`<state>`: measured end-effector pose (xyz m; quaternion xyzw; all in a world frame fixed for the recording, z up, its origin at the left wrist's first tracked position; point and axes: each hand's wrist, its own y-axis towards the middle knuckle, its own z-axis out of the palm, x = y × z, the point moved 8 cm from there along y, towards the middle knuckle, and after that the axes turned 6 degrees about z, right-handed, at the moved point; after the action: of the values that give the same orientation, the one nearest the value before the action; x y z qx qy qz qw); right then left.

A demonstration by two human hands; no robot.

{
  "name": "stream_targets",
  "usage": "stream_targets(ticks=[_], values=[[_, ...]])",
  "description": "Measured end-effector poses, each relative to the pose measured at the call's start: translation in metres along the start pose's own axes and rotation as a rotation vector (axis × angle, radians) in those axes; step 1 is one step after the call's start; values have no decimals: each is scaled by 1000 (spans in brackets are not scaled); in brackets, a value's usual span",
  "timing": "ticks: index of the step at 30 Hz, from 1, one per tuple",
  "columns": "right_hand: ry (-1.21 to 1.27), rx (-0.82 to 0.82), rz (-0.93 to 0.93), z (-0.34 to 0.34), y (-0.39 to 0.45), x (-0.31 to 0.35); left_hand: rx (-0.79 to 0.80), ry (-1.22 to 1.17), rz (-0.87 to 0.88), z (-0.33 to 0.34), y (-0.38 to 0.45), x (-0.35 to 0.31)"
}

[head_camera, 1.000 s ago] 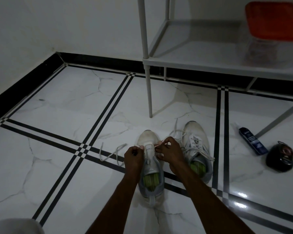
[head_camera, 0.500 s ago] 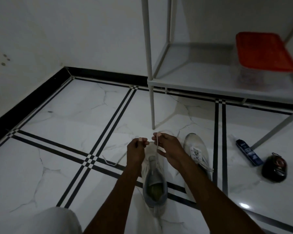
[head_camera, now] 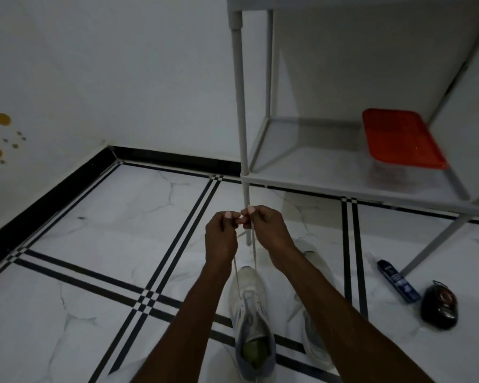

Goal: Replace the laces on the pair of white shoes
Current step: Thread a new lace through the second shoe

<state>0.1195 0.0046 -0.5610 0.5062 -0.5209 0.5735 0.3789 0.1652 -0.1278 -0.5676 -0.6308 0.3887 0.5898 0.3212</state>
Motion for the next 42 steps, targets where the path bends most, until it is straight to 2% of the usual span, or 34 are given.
stream_targets(ticks=[11,18,28,33,42], values=[[-50,-7,-107,13,1,74,-68,-2,131,-15,19,-67],[-90,31,-207,19,11,111,-135,-11,142,-18,33,-94],[-16,74,-256,24,7,160,-180,-53,226,-27,44,-140],[95,108,-271,21,3,186,-173,-58,305,-28,47,-174],[83,105,-328,15,0,230,-197,-97,325,-29,52,-217]])
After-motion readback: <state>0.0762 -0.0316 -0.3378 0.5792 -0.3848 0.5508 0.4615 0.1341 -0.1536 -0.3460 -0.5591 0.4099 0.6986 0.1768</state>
